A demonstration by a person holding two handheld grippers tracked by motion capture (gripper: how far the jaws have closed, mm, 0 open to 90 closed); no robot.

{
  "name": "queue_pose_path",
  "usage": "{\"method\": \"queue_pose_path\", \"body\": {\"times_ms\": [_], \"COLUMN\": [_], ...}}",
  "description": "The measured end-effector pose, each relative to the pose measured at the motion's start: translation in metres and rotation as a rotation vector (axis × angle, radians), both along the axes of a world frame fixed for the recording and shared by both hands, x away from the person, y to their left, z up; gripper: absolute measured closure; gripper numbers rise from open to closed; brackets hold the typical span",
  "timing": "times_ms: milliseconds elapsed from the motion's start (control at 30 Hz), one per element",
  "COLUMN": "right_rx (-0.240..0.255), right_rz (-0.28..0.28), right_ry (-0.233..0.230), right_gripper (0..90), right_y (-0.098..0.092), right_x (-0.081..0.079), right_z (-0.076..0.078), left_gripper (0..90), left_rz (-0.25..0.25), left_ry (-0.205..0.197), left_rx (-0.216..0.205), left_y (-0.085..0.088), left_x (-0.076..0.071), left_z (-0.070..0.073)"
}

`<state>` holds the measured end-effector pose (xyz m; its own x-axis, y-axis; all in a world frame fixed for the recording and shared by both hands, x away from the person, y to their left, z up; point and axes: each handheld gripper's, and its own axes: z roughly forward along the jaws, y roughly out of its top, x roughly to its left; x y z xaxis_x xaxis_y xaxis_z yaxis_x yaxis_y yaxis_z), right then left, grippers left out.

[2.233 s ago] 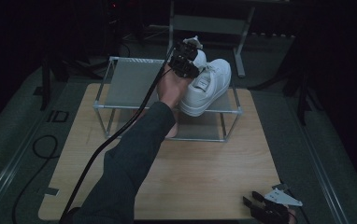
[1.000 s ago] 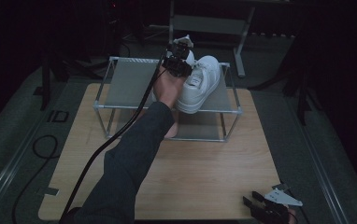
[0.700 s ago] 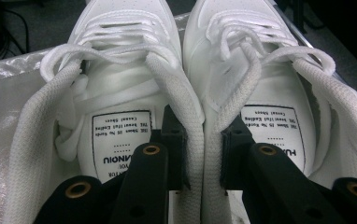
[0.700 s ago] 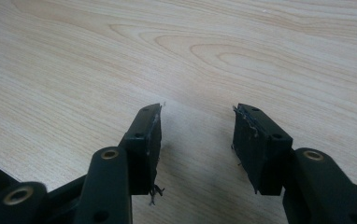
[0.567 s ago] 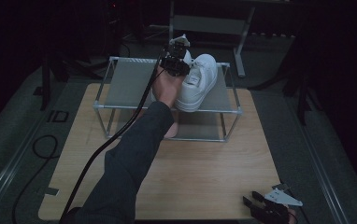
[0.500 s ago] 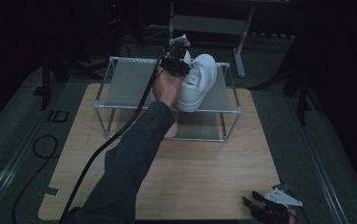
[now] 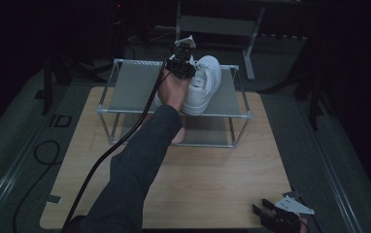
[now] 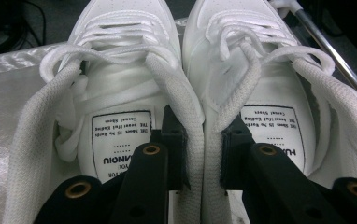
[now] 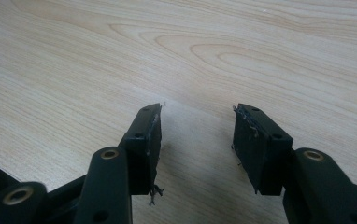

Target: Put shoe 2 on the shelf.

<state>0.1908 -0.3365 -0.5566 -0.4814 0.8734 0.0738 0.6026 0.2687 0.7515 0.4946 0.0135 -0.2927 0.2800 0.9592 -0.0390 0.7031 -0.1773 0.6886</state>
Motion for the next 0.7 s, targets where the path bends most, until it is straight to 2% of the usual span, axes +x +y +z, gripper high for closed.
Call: {"method": "queue_pose_path", "body": {"times_ms": [367, 700], "right_rx": [-0.001, -0.001], "right_rz": [0.001, 0.001], "right_ry": [0.000, 0.000], "right_gripper": [51.0, 51.0], "right_y": [0.0002, 0.0002], "right_x": [0.0001, 0.0002], "right_z": [0.0000, 0.0000], "left_gripper": [76.4, 76.4], "left_rz": [0.036, 0.049], "left_ry": [0.000, -0.003], "left_rx": [-0.014, -0.019], "left_y": [0.0013, 0.0018], "left_x": [0.0017, 0.0025], "left_z": [-0.0026, -0.0032]}}
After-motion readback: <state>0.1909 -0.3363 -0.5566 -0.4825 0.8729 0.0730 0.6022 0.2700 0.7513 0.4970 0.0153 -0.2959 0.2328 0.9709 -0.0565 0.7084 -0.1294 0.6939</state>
